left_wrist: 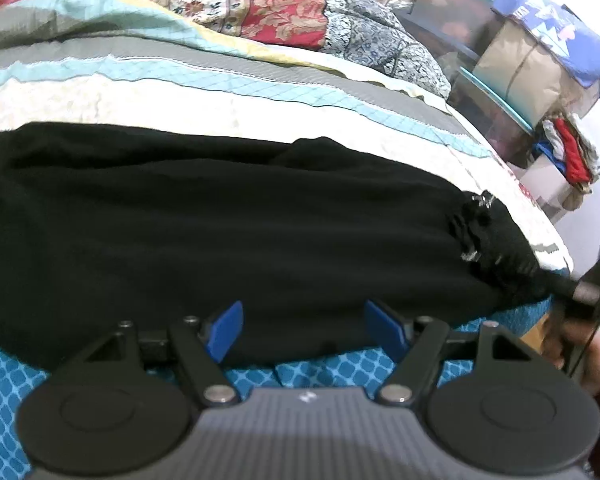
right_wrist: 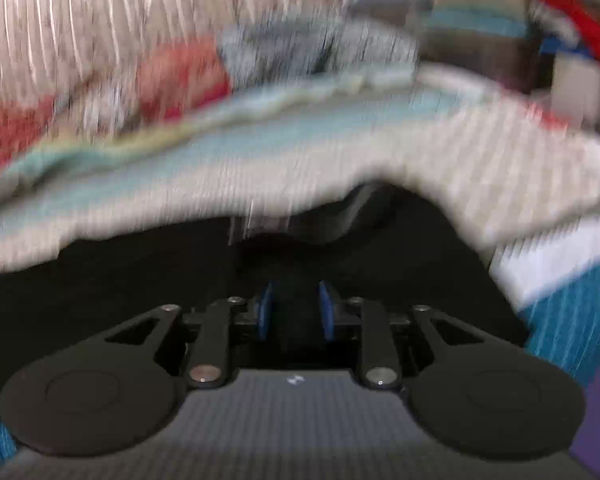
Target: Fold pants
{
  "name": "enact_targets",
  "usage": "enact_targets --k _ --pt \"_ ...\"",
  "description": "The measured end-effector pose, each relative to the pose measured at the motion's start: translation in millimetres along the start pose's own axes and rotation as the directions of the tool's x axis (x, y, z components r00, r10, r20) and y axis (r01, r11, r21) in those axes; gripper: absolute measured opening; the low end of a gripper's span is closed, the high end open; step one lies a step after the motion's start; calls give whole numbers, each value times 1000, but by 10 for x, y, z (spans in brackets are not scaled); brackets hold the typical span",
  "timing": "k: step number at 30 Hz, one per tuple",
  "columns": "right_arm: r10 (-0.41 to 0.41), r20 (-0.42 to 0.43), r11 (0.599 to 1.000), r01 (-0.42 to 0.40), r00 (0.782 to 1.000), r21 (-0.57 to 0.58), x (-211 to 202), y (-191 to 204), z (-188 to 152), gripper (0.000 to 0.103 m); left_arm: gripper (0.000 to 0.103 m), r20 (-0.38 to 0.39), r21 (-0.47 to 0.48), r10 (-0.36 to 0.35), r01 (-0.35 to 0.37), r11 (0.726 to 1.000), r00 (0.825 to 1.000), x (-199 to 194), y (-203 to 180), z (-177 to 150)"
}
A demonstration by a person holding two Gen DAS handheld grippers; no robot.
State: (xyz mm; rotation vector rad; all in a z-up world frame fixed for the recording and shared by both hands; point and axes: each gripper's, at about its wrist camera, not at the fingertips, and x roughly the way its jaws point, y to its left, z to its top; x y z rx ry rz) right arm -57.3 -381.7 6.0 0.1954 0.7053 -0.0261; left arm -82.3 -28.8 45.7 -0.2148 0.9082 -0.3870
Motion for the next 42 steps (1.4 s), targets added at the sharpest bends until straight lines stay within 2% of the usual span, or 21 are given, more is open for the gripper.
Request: enact_targets --k 3,5,6,9,12,14,16,17,18,19,21,27,31,35,42 --pt "-44 19 999 44 999 -8 -110 143 63 36 70 37 -1 -14 14 1000 999 -123 27 -1" --pt "-29 98 999 32 995 -22 -304 301 108 38 70 65 -3 -14 15 1000 998 -220 76 -11" --pt "-17 121 999 22 993 -40 -363 380 117 43 70 77 -13 -16 17 1000 997 -273 117 -18" --pt "93 148 993 -81 985 -85 -500 639 76 43 70 102 -50 -14 20 999 995 -400 236 -40" --pt "84 187 968 -35 979 -247 -570 992 -68 45 70 125 -80 -8 18 997 992 -522 355 -89" --pt "143 117 957 -107 983 -270 -491 1094 -172 48 70 135 -104 -1 15 994 991 -589 450 -127" --pt "202 -14 963 -201 979 -180 -288 1074 -273 56 70 138 -125 7 10 992 990 -635 544 -159" --pt "239 -120 961 -252 964 -116 -99 1052 -374 59 70 141 -138 13 7 990 990 -661 597 -180" --pt "233 -147 964 -248 961 -91 3 1041 -479 61 70 144 -155 18 5 988 989 -686 654 -201" --pt "228 -105 964 -239 968 -116 -35 1067 -503 64 70 147 -173 22 4 985 989 -710 710 -218" --pt "206 -117 958 -225 972 -178 -38 1150 -464 67 70 154 -207 29 3 978 988 -764 816 -248" --pt "199 -110 960 -216 974 -180 -22 1167 -476 70 73 188 -277 72 -17 961 979 -917 1071 -289" --pt "202 -108 960 -219 973 -176 -38 1213 -489 73 74 198 -342 87 -14 940 976 -946 1243 -295" --pt "202 -107 959 -219 974 -180 -91 1223 -530 73 74 197 -397 76 9 918 978 -920 1377 -303" --pt "203 -111 956 -222 973 -192 -88 1251 -528 78 75 182 -442 50 37 896 982 -851 1509 -354"
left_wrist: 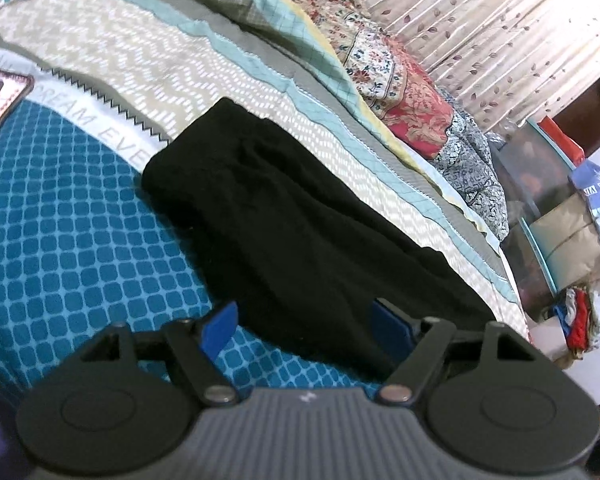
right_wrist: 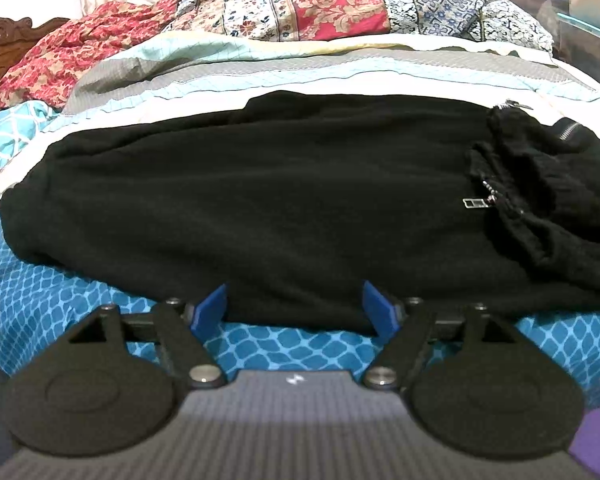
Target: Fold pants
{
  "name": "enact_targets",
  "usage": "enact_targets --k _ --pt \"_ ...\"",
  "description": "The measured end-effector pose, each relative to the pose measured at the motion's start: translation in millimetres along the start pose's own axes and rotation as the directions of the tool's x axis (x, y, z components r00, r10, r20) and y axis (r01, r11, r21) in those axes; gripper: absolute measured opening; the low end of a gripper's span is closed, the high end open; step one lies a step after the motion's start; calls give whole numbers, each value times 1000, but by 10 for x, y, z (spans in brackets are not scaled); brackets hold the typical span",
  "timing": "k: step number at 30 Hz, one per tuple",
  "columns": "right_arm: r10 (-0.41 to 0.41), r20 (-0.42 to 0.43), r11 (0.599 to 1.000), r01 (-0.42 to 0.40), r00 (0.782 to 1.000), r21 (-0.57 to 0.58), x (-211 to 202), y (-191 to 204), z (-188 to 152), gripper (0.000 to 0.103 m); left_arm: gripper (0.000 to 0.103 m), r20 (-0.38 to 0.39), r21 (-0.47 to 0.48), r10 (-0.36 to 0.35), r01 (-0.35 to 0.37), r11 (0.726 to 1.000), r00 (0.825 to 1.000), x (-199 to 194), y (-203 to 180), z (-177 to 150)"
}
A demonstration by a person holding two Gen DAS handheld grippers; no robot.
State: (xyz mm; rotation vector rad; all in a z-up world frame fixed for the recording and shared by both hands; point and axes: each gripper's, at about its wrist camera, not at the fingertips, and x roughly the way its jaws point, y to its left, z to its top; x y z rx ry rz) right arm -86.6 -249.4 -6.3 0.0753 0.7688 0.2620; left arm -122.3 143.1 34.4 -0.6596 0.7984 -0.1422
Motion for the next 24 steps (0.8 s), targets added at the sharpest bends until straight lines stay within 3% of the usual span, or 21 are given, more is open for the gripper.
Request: enact_targets --k 14,24 --pt "1 -6 1000 -1 1000 -5 41 78 17 85 76 -36 -72 2 -4 997 999 132 190 -9" --pt "6 -8 1000 -6 1000 -4 56 92 17 87 79 -47 -73 -4 1 997 999 184 169 -4"
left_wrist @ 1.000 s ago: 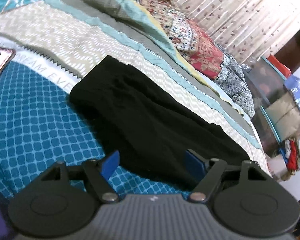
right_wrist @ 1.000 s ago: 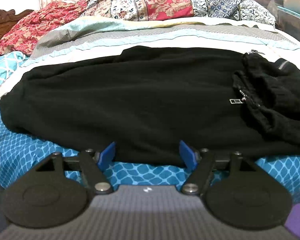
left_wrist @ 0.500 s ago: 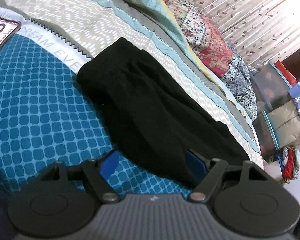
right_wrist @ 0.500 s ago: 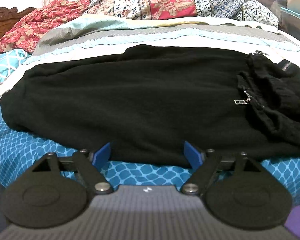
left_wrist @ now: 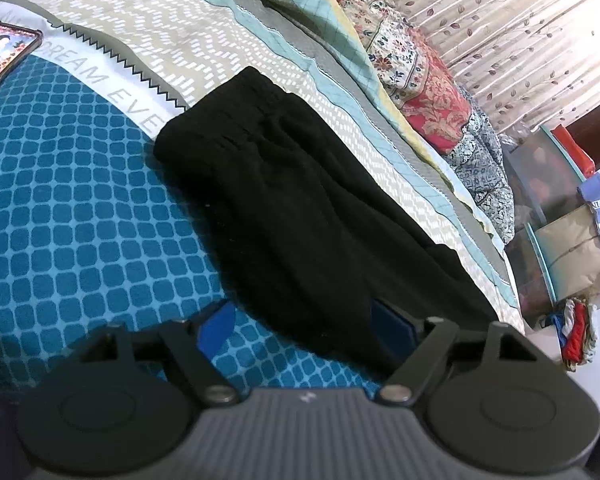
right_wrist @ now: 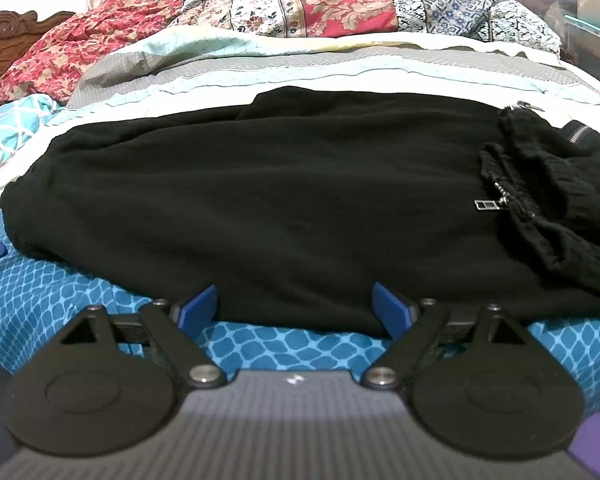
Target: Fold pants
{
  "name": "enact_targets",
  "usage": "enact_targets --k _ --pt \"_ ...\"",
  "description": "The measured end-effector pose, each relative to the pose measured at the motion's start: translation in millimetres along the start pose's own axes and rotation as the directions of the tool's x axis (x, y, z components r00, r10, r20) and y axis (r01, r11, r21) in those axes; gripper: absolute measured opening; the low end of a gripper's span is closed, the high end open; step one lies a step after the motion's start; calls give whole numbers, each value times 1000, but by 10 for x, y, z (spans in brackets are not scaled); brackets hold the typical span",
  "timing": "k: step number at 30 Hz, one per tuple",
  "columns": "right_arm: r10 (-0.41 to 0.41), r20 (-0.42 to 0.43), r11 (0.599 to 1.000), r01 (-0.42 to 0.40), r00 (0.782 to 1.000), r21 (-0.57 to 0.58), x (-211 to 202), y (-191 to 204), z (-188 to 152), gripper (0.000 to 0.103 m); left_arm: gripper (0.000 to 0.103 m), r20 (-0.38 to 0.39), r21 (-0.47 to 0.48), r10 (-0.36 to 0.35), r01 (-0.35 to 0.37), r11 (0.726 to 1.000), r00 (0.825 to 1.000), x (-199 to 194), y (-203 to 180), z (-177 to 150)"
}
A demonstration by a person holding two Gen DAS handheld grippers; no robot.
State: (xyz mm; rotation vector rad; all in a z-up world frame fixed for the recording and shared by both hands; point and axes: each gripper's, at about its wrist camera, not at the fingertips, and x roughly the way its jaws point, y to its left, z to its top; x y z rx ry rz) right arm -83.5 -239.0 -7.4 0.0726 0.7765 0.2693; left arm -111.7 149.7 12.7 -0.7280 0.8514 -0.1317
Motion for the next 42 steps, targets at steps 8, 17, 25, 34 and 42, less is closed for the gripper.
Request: enact_targets --k 8,17,25,34,42 --pt "-1 0 1000 1 1000 2 5 11 2 88 80 -8 -2 0 0 1000 1000 42 8 17" --pt "1 0 1000 -1 1000 2 7 15 2 89 82 -17 10 -3 4 1000 1000 105 -14 43" --pt "7 0 1000 -7 1000 1 1 5 1 89 83 -19 9 0 0 1000 1000 119 -48 35" --pt "7 0 1000 -7 1000 2 7 20 3 90 84 -26 9 -3 3 1000 1000 182 -58 55" --pt "5 0 1000 -5 1000 3 8 26 6 91 84 -26 7 -4 5 1000 1000 180 -55 56"
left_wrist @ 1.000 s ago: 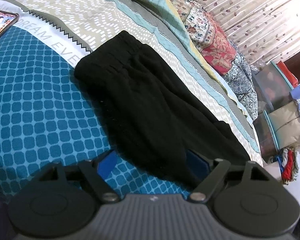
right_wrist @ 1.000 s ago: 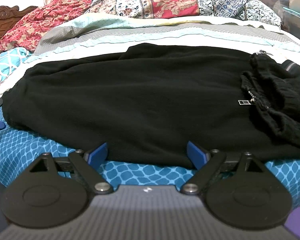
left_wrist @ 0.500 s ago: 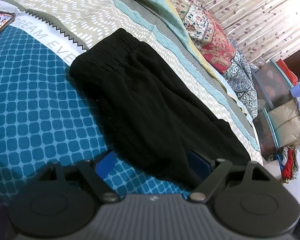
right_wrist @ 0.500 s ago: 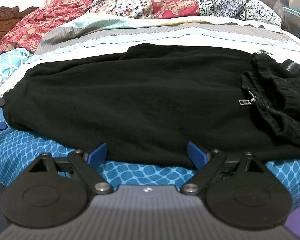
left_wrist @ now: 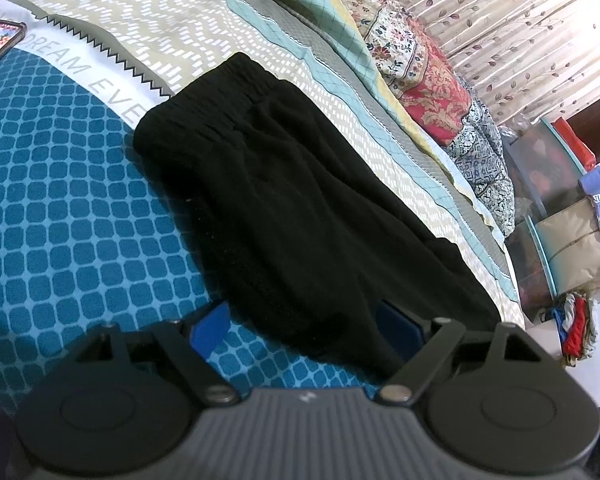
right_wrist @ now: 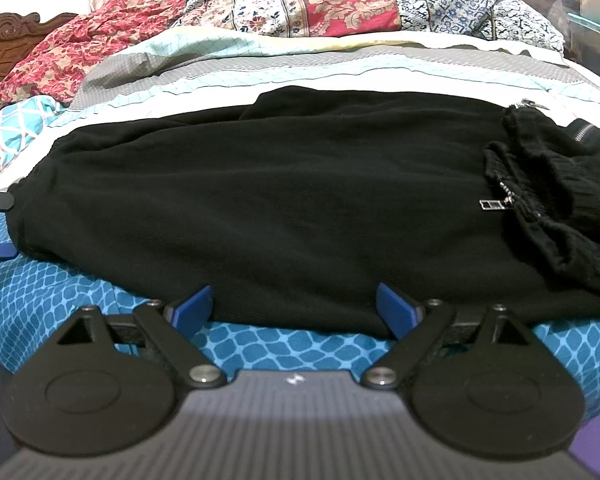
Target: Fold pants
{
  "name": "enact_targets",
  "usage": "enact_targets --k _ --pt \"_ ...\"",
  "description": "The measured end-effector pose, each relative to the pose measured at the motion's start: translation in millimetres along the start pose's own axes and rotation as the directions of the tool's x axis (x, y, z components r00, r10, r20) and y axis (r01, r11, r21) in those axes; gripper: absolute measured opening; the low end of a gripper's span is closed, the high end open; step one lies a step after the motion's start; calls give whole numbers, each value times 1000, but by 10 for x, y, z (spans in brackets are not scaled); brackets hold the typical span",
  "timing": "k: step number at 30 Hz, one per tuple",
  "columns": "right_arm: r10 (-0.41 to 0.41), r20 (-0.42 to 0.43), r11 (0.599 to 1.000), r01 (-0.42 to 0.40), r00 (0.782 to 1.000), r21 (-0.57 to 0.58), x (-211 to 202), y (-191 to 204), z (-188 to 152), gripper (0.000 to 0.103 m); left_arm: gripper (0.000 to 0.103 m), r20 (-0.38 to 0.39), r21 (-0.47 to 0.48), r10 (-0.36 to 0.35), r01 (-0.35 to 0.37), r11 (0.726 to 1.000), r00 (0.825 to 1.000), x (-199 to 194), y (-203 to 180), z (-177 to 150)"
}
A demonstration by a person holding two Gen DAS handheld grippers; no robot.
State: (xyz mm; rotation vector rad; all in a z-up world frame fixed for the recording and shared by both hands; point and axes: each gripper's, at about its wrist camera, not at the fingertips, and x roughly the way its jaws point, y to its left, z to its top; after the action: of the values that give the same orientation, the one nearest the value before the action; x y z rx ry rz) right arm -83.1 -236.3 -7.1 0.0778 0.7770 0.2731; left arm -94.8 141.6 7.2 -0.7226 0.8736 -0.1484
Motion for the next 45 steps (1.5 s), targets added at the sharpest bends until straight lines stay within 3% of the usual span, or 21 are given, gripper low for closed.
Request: enact_targets --k 36,41,45 --pt "7 4 1000 -7 1000 -7 -16 -23 -8 92 85 7 -24 -5 5 1000 1000 -61 75 3" --pt "-35 101 999 36 994 -6 -216 -20 -25 90 89 41 -30 -7 8 1000 999 -198 75 50" --pt "-6 168 1000 5 986 7 -370 30 -38 78 94 54 -23 3 -2 1000 999 -257 93 84"
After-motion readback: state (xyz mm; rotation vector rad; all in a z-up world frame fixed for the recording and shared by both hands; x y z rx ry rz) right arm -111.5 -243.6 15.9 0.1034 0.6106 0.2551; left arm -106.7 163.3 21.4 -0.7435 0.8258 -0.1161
